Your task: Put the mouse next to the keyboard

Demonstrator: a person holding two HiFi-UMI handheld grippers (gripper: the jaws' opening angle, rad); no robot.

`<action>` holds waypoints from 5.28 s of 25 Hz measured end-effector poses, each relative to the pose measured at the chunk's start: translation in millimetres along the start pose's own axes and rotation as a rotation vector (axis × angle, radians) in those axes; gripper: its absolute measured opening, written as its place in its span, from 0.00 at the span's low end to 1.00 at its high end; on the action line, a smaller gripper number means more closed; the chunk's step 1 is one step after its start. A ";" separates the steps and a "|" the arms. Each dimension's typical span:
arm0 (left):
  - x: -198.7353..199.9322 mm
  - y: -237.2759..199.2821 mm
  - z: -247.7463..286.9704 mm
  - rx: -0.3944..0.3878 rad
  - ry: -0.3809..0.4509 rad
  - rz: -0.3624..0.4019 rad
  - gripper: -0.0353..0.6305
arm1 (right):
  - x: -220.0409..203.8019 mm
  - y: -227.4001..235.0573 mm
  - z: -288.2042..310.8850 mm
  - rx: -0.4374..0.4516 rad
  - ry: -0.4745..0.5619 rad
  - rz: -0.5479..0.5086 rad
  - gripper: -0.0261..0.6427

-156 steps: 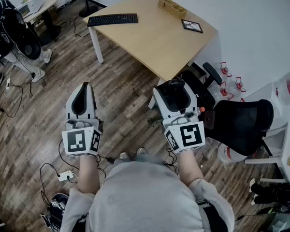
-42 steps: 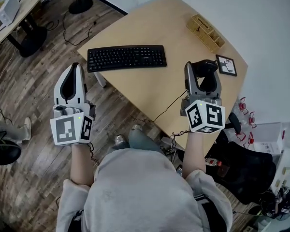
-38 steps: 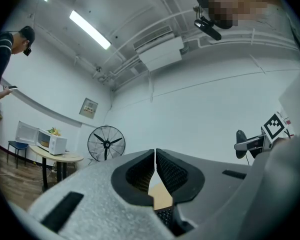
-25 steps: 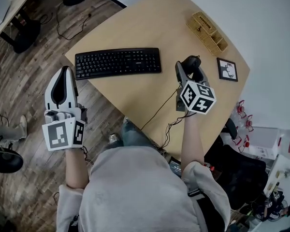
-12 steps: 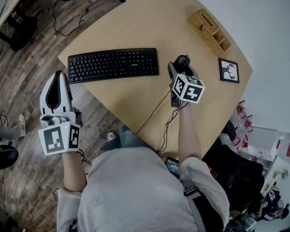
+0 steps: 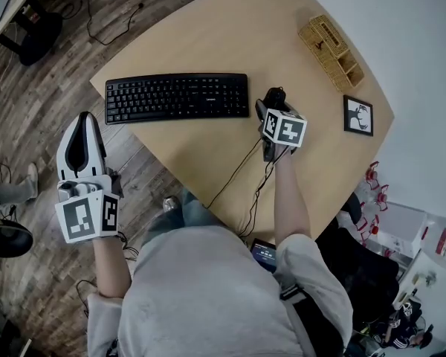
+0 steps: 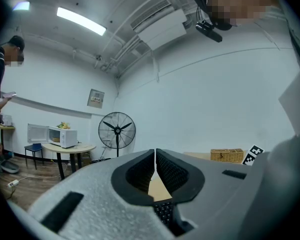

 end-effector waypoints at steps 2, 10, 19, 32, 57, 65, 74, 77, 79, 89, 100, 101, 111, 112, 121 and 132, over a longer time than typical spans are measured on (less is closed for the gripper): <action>-2.2 -3.7 -1.3 0.015 -0.009 0.001 0.08 | -3.6 0.9 10.5 -0.002 -0.033 -0.002 0.42; -8.2 -15.2 -4.7 0.068 -0.030 -0.005 0.08 | 0.0 0.1 31.8 -0.008 -0.077 -0.054 0.42; -11.8 -17.6 -10.7 0.094 -0.053 0.012 0.08 | -3.0 5.4 45.8 0.010 -0.088 -0.019 0.42; -13.4 -16.1 -19.9 0.099 -0.058 0.023 0.08 | -4.0 -2.9 47.9 0.100 -0.054 0.017 0.42; -5.4 -13.1 -68.0 0.003 0.041 0.011 0.08 | -19.2 -68.3 -108.6 0.147 0.307 -0.070 0.06; 0.8 -5.3 -90.3 -0.064 0.081 0.014 0.08 | -36.3 -100.8 -170.4 0.131 0.422 -0.123 0.06; 1.7 -5.4 -119.3 -0.109 0.109 0.028 0.08 | -56.3 -123.0 -230.3 0.110 0.518 -0.113 0.06; 0.0 -3.1 -127.0 -0.123 0.111 0.034 0.08 | -59.4 -127.4 -249.4 0.097 0.550 -0.122 0.06; -0.6 -2.2 -131.9 -0.131 0.113 0.037 0.08 | -60.8 -131.1 -261.8 0.086 0.573 -0.128 0.06; 0.4 3.6 -154.6 -0.163 0.130 0.054 0.08 | -68.0 -150.1 -314.4 0.063 0.679 -0.145 0.06; 1.6 5.6 -173.4 -0.175 0.145 0.061 0.08 | -69.1 -167.1 -364.9 0.071 0.803 -0.169 0.06; 1.6 5.7 -174.5 -0.174 0.146 0.061 0.08 | -69.1 -167.9 -368.3 0.065 0.813 -0.172 0.06; 4.3 2.9 -180.3 -0.182 0.159 0.050 0.08 | -70.6 -174.3 -389.2 0.042 0.865 -0.177 0.06; 4.5 3.2 -179.9 -0.183 0.160 0.049 0.08 | -70.3 -174.7 -389.4 0.041 0.865 -0.179 0.06; 4.4 1.8 -175.4 -0.185 0.156 0.047 0.08 | -63.3 -179.3 -387.3 0.056 0.870 -0.171 0.06; 1.0 -8.5 -172.0 -0.162 0.150 0.035 0.08 | -53.5 -187.1 -388.4 0.081 0.891 -0.165 0.06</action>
Point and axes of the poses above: the fingertips, and each gripper's own axes: z forward along the fingers, y to its right, x out of its top, the point moved 1 cm from there along -z, backward along the fingers, and after that the axes turned 11 degrees about -y, right-handed, at the moved point
